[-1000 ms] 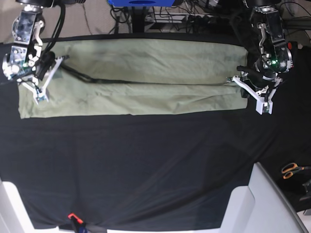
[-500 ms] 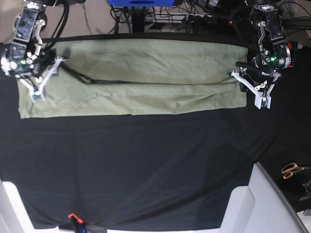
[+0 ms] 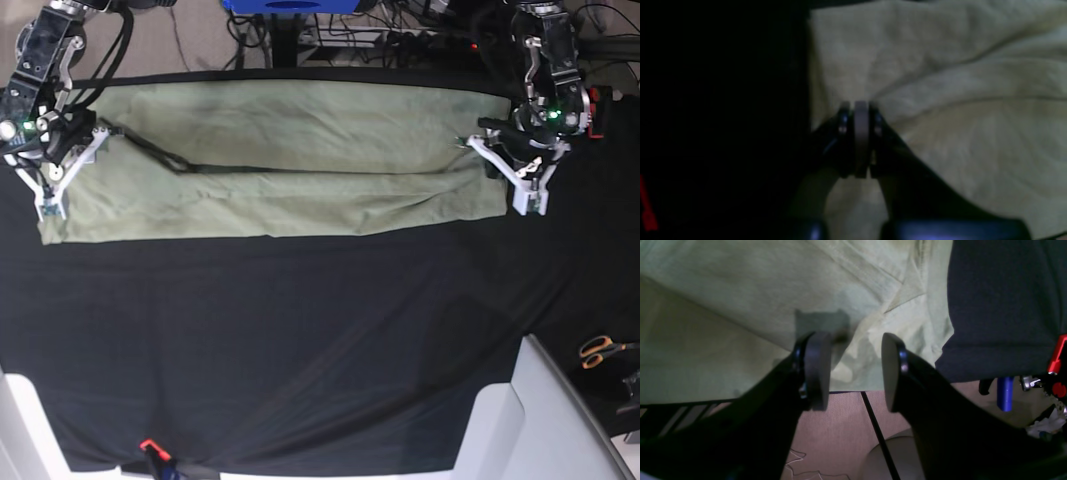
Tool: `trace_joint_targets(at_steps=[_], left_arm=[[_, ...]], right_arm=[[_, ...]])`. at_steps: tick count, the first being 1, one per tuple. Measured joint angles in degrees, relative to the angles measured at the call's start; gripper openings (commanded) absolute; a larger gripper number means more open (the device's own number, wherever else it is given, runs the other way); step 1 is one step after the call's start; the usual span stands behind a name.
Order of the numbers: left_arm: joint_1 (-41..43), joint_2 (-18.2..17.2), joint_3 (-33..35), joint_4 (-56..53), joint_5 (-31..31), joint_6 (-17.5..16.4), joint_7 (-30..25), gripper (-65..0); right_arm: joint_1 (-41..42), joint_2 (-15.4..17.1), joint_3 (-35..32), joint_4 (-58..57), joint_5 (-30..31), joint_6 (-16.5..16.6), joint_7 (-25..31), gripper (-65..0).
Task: Fold the T-shirt properly
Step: 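Release the shirt with the left gripper and raise it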
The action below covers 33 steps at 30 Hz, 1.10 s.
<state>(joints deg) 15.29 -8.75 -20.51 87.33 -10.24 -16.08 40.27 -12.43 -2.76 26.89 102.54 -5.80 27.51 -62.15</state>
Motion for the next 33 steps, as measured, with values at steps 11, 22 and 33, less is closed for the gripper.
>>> trace_joint_targets(at_steps=[11, 22, 33], left_arm=[[-0.04, -0.83, 0.31, 0.04, -0.07, 0.0, -0.11, -65.0], [1.4, -3.8, -0.39, 2.73, 0.31, -0.2, -0.04, -37.4], [6.01, -1.46, -7.63, 18.88, -6.99, -0.37, -0.33, -2.0]], right_arm=[[0.0, -0.09, 0.0, 0.0, 0.0, 0.17, 0.0, -40.7], [-0.02, -1.36, -0.11, 0.04, 0.28, 0.52, 0.0, -40.7], [-0.02, -1.25, -0.22, 0.09, 0.22, 0.42, 0.02, -41.1]])
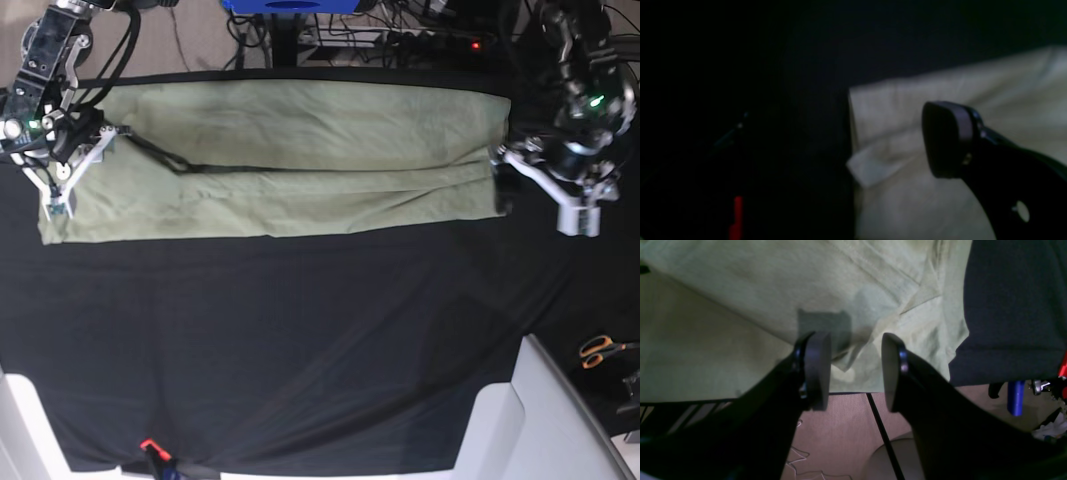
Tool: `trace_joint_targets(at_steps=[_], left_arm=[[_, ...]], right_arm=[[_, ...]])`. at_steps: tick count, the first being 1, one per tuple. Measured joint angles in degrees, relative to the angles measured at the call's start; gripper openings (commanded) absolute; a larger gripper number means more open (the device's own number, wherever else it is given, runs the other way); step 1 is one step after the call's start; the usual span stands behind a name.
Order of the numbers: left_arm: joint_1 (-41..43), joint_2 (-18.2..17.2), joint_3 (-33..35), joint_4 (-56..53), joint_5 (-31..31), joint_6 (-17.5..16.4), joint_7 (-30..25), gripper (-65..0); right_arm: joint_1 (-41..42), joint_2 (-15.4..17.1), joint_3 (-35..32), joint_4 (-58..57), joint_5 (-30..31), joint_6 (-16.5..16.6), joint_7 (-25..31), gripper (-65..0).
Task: Fold the T-shirt properly
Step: 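Release the shirt with the left gripper and raise it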
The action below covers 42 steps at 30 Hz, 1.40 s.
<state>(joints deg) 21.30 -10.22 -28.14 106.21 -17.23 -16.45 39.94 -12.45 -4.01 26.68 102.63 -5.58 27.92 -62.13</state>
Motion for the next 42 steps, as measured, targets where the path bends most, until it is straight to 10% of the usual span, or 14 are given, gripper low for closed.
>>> trace_joint_targets(at_steps=[4, 11, 34, 42], left_arm=[[1.4, -0.2, -8.74, -9.11, -13.03, -0.26, -0.22, -2.0], [-1.6, -3.89, -10.47, -29.07, -19.52, -21.38, -3.19, -2.5], [-8.13, -0.28, -6.27, -45.75, -21.09, -25.22, -13.9, -3.8], [-11.98, -0.39, -6.67, -50.77, -14.1, -24.76, -14.86, -58.3]], right_arm=[[-0.59, 0.11, 0.22, 0.02, -0.24, 0.0, 0.39, -41.1], [-2.43, 0.02, -0.07, 0.02, -0.28, 0.0, 4.55, -41.3], [-2.4, -0.72, 0.0, 0.02, -0.24, 0.0, 5.16, -41.3], [-2.38, -0.72, -0.04, 0.02, -0.26, 0.02, 5.14, -41.3]])
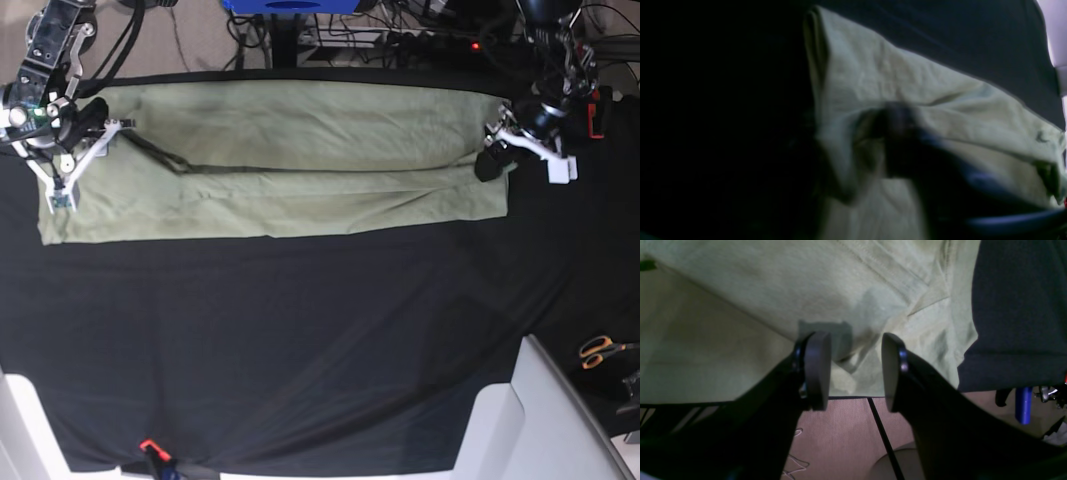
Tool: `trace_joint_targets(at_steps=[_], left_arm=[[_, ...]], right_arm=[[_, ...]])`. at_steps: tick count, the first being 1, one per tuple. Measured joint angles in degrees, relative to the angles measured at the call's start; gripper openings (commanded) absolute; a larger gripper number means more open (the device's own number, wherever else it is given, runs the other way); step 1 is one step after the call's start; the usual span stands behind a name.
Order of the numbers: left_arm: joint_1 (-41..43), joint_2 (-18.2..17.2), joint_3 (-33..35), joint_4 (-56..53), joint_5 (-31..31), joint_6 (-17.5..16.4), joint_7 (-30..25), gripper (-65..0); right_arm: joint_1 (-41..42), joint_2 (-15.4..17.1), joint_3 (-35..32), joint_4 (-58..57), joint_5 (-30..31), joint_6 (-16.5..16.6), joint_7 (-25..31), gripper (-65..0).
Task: Fold the T-shirt properly
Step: 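Release the shirt with the left gripper and raise it, then grasp the shirt's end with the left gripper and fold it toward the right gripper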
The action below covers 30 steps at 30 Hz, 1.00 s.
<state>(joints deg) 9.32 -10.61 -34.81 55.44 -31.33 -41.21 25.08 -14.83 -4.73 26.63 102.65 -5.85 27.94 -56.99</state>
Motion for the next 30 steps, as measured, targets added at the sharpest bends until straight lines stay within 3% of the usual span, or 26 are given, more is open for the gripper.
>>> trace_joint_targets(at_steps=[1, 6, 8, 11, 15, 18, 22, 23, 26, 30], left_arm=[[-0.72, 0.31, -0.24, -0.79, 0.9, 0.0, 0.09, -65.0], [-2.21, 1.07, -3.34, -1.09, 1.86, -0.66, 1.97, -65.0], [-2.89, 0.83, -4.79, 0.46, 4.04, 1.2, 3.28, -65.0], [-3.54, -1.64, -5.38, 4.04, 9.38, 5.57, 4.66, -65.0], [-2.14, -6.08, -5.9, 10.84, 14.45, 6.69, 5.42, -65.0], [-0.83, -6.73, -5.81, 17.99, 19.28, 7.58, 4.98, -65.0], [4.52, -2.14, -3.98, 32.85, 28.89, 13.07, 4.92, -65.0], [6.05, -0.37, -2.16, 36.04, 32.28, 14.88, 5.57, -65.0], [10.14, 5.01, 6.32, 43.65, 39.74, 16.2, 4.98, -65.0], [11.74, 11.32, 15.43, 45.77, 48.37, 19.41, 4.74, -65.0]], right_arm=[[0.0, 0.0, 0.0, 0.0, 0.02, 0.0, 0.0, -41.3], [0.0, 0.0, 0.15, 0.0, 0.02, 0.0, 0.0, -41.3], [-0.13, -0.02, 0.15, 0.0, 0.07, 0.0, 0.04, -41.3], [-0.13, 0.02, 0.15, 0.0, 0.0, -0.02, 0.0, -41.3], [-0.15, -0.02, 0.0, 0.0, 0.02, 0.0, -0.17, -41.3], [-0.13, 0.0, 0.0, 0.0, 0.04, 0.0, -0.13, -41.3], [-0.13, -0.02, 0.0, 0.0, -0.13, -0.02, -0.15, -41.3], [-0.04, -0.04, 0.0, 0.0, -0.13, -0.02, -0.17, -41.3], [0.33, -0.04, -0.11, 0.0, -0.09, -0.04, -0.37, -41.3], [0.48, 0.02, -0.11, 0.04, 0.02, 0.0, -0.42, -41.3]])
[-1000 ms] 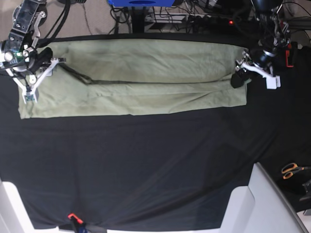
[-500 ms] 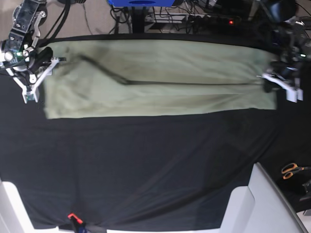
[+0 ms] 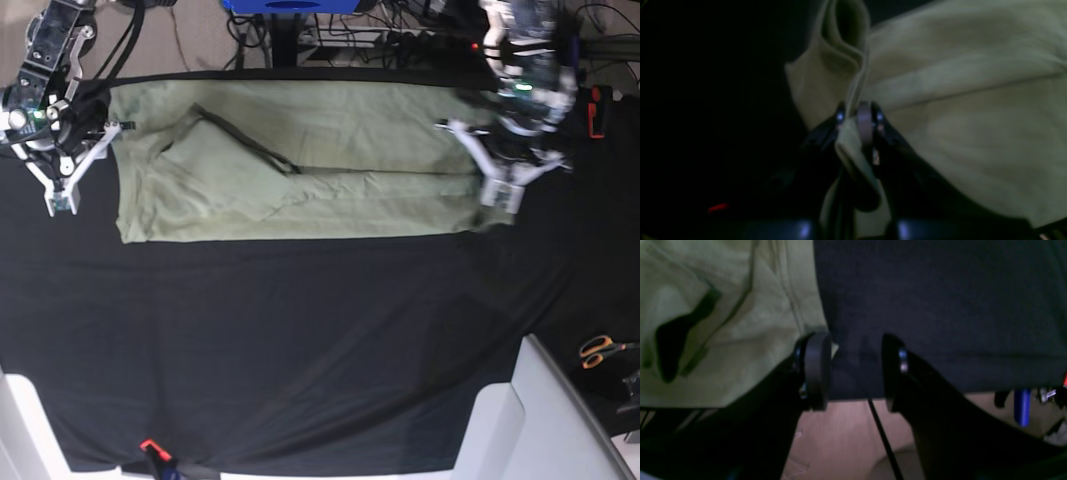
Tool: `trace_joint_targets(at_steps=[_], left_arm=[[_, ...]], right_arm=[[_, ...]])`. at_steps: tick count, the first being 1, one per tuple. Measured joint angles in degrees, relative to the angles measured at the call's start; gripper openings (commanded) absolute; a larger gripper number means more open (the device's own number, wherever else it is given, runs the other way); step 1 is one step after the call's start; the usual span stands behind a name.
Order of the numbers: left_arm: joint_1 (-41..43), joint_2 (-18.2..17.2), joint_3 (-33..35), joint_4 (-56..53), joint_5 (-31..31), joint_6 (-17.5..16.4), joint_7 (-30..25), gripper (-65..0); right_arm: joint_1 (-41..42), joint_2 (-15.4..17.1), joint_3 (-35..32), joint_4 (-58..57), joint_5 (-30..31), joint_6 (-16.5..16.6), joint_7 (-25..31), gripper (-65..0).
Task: Fold the T-shirt properly
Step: 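Grasp the shirt's end with the left gripper and fold it toward the right gripper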
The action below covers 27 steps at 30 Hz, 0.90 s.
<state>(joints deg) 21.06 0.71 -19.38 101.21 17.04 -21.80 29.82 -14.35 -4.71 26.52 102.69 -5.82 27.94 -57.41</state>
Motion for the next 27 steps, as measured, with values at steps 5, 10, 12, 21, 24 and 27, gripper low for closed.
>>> trace_joint_targets(at_steps=[5, 10, 12, 21, 24, 27], left_arm=[[-0.28, 2.03, 8.61, -0.07, 2.01, 4.46, 0.63, -65.0], [-0.46, 3.89, 16.17, -1.57, 1.2, 8.81, 0.55, -65.0], [-1.42, 3.85, 18.56, -3.98, 1.4, 10.32, 0.7, -65.0], [-3.96, 3.89, 24.22, -12.26, 1.16, 12.85, 0.39, -65.0], [-4.72, 3.8, 24.48, -13.05, 1.18, 13.05, 0.44, -65.0], [-4.9, 3.89, 24.3, -12.72, 1.18, 13.03, 0.44, -65.0]], right_arm=[[0.04, -0.02, 0.0, 0.0, 0.02, 0.0, -0.04, -41.3], [0.02, 0.13, 0.26, 0.0, 0.02, 0.0, 0.0, -41.3], [0.02, 0.28, 0.26, 0.0, 0.0, 0.0, 0.02, -41.3], [0.04, 0.28, 0.26, 0.0, 0.0, -0.02, 0.13, -41.3], [0.02, 0.28, 0.26, 0.0, 0.02, 0.0, 0.24, -41.3], [0.02, 0.37, 0.26, 0.0, 0.0, -0.02, 0.24, -41.3]])
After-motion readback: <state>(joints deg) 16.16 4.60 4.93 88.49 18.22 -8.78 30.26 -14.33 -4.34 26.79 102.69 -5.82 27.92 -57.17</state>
